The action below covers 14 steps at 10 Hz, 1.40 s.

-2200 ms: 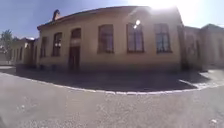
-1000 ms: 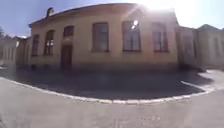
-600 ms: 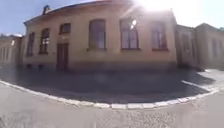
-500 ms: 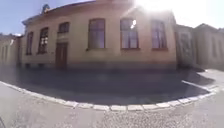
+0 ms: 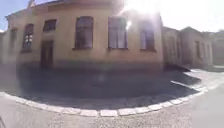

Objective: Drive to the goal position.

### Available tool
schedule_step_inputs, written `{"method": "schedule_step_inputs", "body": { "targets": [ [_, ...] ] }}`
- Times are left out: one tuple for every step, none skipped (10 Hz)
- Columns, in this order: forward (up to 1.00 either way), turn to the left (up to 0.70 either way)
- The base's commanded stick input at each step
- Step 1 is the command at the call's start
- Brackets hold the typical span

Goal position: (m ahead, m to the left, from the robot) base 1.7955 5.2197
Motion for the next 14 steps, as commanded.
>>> {"method": "schedule_step_inputs", "body": {
  "targets": [
    [0.0,-0.7],
    [0.0,-0.7],
    [0.0,-0.7],
    [0.0,-0.7],
    [0.0,-0.7],
    [0.0,-0.7],
    [0.0,-0.7],
    [0.0,-0.7],
    [0.0,-0.7],
    [0.0,-0.7],
    [0.0,-0.7],
    [0.0,-0.7],
    [0.0,-0.7],
    [0.03,-0.7]
  ]
}}
